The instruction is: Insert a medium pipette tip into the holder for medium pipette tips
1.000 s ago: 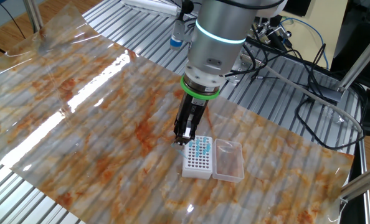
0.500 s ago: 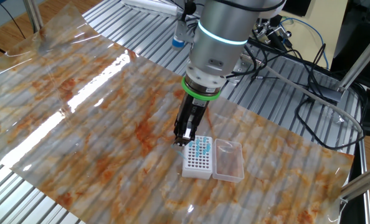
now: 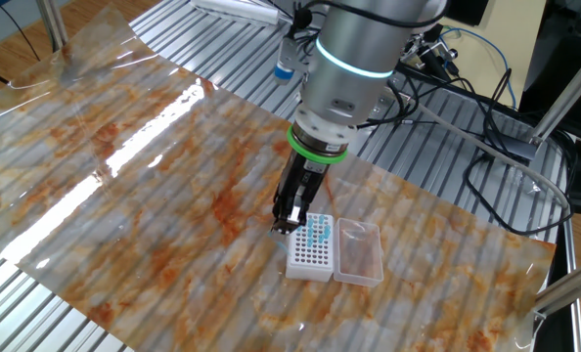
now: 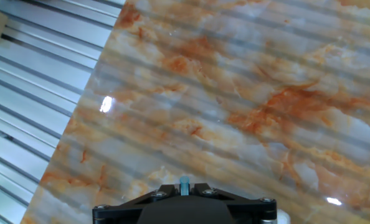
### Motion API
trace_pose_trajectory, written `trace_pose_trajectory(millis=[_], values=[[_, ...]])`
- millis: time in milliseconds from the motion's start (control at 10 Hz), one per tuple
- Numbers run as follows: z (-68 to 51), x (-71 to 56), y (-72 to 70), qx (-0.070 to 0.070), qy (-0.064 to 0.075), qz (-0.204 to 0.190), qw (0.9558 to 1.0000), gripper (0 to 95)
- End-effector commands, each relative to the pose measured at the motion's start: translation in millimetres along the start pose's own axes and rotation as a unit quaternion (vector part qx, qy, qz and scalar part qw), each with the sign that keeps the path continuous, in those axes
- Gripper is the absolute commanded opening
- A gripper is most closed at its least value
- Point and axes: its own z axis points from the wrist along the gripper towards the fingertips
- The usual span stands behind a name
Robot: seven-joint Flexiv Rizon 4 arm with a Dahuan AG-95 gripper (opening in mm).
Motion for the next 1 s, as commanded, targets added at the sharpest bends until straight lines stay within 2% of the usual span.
trace_pose_trajectory(millis=[100, 1000], values=[[-0.4, -0.8, -0.4, -0.002, -0.005, -0.001, 1.0, 0.0], [5.6, 6.8, 0.3, -0.004, -0.018, -0.002, 0.9998, 0.0]])
